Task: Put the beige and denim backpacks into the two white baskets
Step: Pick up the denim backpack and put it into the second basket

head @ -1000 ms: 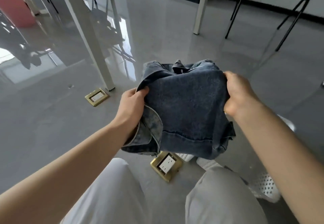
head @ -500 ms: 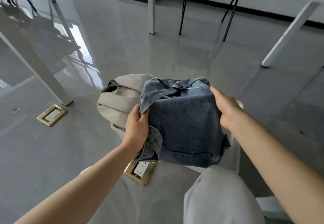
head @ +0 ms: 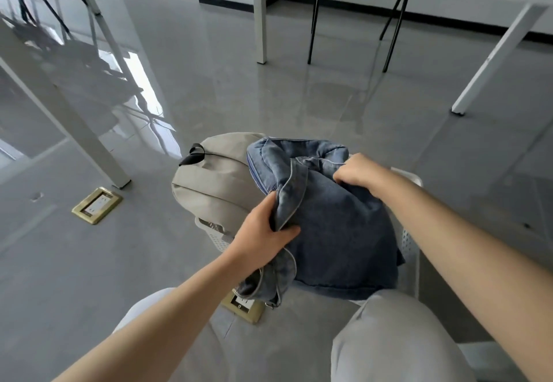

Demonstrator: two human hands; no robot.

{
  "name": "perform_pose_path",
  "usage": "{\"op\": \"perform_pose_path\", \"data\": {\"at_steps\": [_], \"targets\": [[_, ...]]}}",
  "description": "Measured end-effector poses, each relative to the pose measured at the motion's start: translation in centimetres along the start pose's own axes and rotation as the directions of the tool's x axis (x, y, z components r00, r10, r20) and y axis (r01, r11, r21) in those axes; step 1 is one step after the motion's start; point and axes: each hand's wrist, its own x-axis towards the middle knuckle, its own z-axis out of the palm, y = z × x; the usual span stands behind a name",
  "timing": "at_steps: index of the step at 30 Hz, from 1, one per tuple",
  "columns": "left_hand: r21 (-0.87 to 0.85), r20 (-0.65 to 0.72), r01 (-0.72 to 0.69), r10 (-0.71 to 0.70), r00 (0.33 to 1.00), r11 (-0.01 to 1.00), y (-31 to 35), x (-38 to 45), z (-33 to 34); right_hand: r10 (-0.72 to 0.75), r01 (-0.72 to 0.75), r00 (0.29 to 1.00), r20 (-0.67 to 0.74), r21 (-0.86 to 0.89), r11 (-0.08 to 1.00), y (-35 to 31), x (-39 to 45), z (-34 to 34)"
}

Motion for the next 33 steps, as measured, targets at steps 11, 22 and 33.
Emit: {"op": "perform_pose_path", "data": {"at_steps": [11, 22, 33], "targets": [[0.504, 0.132, -0.381, 0.367, 0.921, 0.775, -0.6, -0.6, 1.7, -0.048, 0.046, 0.998, -0.039, -0.032, 0.998, -3.6, 0.4, 2.4], [0.530, 0.284, -0.404, 0.292, 0.913, 0.746, -0.2, -1.4, 1.9, -0.205, 0.241, 0.967, 0.154, -0.265, 0.934, -2.8, 0.2, 2.9], [0.251, -0.055, 0.404, -0.403, 0.913, 0.880, -2.9, -1.6, 1.0, -0.072, 0.186, 0.972, -0.224, 0.546, 0.817, -0.5, 0.7, -4.5]]}}
